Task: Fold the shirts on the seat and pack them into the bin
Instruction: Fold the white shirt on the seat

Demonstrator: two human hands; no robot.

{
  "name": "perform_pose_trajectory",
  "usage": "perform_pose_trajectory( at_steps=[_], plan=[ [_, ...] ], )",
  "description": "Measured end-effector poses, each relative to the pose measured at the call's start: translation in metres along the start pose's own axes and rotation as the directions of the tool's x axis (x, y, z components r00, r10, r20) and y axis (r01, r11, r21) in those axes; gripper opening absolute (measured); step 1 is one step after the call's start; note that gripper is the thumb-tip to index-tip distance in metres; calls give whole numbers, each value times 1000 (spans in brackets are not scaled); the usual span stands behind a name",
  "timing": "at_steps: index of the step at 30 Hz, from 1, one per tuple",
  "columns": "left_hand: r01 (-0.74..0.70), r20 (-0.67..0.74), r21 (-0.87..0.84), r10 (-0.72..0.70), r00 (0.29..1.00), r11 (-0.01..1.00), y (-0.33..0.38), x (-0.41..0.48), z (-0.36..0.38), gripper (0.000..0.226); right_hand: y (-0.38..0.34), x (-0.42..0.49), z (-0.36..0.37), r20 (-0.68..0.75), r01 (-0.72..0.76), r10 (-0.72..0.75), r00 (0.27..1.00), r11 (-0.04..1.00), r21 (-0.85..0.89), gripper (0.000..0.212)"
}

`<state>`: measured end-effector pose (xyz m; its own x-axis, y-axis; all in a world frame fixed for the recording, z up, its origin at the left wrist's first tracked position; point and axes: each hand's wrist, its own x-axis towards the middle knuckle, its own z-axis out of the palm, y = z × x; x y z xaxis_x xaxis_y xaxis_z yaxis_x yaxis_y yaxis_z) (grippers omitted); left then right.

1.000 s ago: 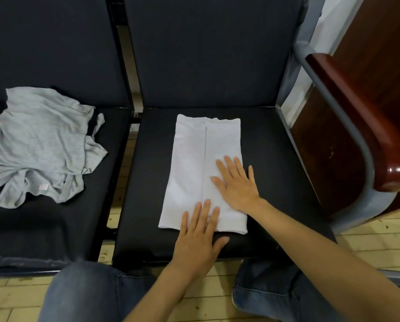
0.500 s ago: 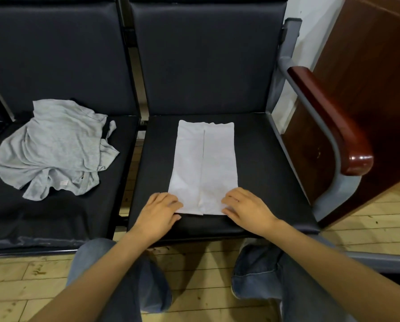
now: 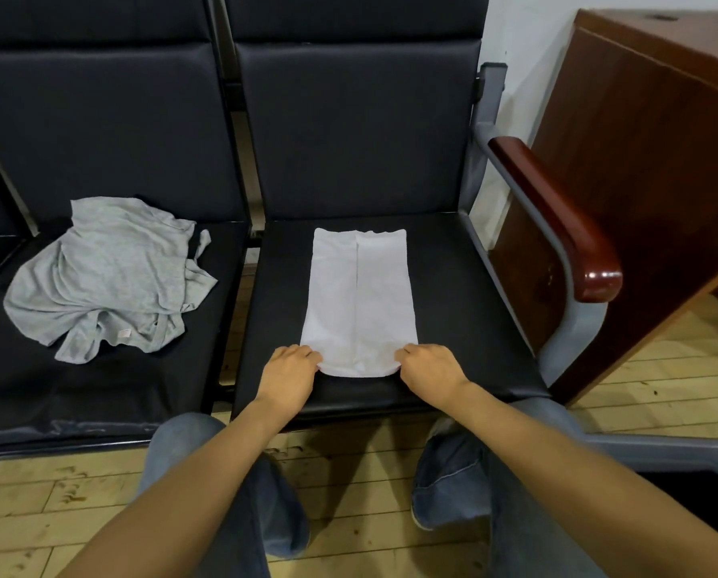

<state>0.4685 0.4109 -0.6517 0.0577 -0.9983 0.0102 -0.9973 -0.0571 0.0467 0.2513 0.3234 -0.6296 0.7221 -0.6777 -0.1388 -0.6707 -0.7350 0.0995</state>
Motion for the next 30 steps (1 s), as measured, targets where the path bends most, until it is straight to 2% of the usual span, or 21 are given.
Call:
perform_pose_trajectory(
  at_steps=[3,6,9,12,15,17,21,24,27,30],
  plan=[
    [-42,114,138,26,993,990,7,-9,-16,25,0,-13,-10,21,-27,26,999,998,61,21],
    [-104,176,115,83,981,988,21,-34,-35,25,3,-43,-20,33,21,-26,999,990,141,19],
    [-98,178,-123,119,977,988,29,-59,-65,26,9,-70,-34,41,95,-109,993,962,257,19],
    [-86,173,-396,166,971,914,19,-72,-100,28,20,-88,-63,15,160,-182,983,899,408,27],
    [-136,75,-507,201,977,851,3,-66,-125,30,31,-88,-93,-71,216,-208,976,844,490,30],
    [-159,-2,-568,192,981,808,-4,-49,-136,26,39,-73,-107,-123,237,-203,971,814,529,23],
    [-96,-60,-665,75,995,740,-12,-6,-125,21,49,-23,-107,-76,114,-85,994,752,649,9],
    [74,19,-709,-86,996,702,-16,24,-87,21,51,24,-79,38,-14,-18,999,703,711,10],
    [249,108,-717,-250,962,651,-19,48,-52,30,54,59,-49,119,-105,27,993,690,717,12],
    [338,122,-680,-354,927,650,-22,62,-29,35,56,73,-28,160,-208,133,978,635,744,21]
  ],
)
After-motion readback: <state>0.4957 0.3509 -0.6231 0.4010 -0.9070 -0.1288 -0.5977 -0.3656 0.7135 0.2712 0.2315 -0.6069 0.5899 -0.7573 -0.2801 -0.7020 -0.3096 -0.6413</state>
